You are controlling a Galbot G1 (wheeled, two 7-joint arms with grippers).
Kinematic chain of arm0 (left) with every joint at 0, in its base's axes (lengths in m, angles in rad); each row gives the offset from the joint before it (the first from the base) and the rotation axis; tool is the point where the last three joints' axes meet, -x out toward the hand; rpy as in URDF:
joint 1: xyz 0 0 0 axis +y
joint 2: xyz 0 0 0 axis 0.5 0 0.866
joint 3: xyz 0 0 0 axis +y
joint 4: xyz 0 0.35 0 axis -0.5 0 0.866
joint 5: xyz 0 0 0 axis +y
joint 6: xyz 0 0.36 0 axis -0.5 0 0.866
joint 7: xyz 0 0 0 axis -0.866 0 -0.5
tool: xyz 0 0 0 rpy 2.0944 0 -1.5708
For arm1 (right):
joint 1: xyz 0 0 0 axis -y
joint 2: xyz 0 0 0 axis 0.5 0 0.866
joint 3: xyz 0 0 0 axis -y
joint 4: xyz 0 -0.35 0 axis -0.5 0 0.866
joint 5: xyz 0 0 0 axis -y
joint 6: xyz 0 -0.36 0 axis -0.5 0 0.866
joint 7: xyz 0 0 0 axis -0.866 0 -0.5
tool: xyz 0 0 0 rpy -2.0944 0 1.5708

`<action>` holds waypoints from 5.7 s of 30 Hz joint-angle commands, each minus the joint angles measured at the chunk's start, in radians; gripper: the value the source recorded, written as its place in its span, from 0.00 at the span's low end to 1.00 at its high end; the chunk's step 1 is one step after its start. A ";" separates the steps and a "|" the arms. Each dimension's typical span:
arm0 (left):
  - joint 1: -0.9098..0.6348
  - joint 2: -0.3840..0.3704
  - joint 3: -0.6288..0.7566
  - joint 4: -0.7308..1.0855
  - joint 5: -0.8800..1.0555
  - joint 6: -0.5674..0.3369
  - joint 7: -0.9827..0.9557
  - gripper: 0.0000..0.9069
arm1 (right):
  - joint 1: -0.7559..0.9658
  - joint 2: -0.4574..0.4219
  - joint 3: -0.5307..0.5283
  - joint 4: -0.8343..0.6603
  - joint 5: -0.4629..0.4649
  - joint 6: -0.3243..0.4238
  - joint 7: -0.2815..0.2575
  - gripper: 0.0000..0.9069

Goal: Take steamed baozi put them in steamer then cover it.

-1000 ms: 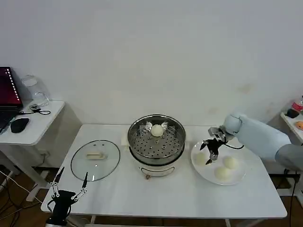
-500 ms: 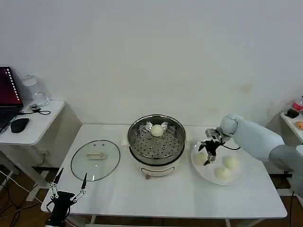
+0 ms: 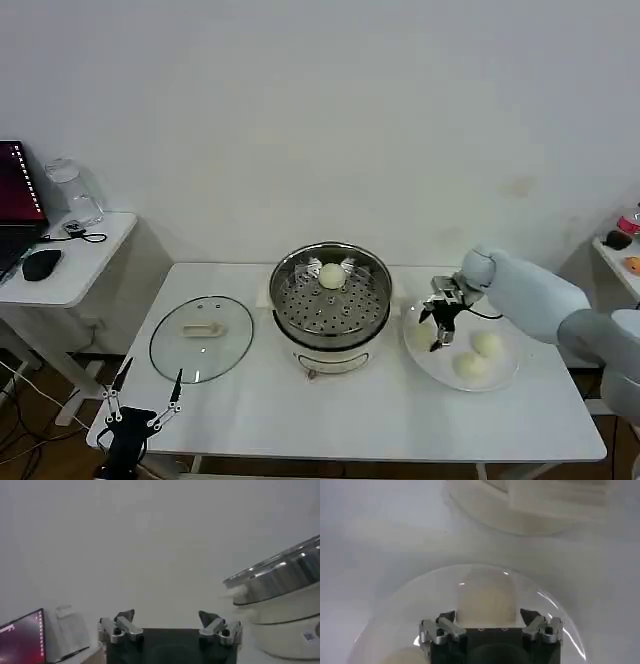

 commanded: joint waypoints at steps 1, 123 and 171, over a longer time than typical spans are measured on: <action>-0.001 0.000 0.001 0.004 0.000 -0.001 -0.001 1.00 | -0.001 0.001 0.007 -0.012 -0.009 0.003 0.002 0.80; -0.003 -0.017 0.021 -0.061 0.035 -0.014 -0.001 1.00 | 0.500 -0.453 -0.258 0.667 0.416 -0.192 -0.002 1.00; 0.002 -0.038 0.006 -0.063 0.051 -0.007 -0.002 1.00 | 0.021 -0.299 -0.002 0.370 -0.115 -0.055 -0.116 1.00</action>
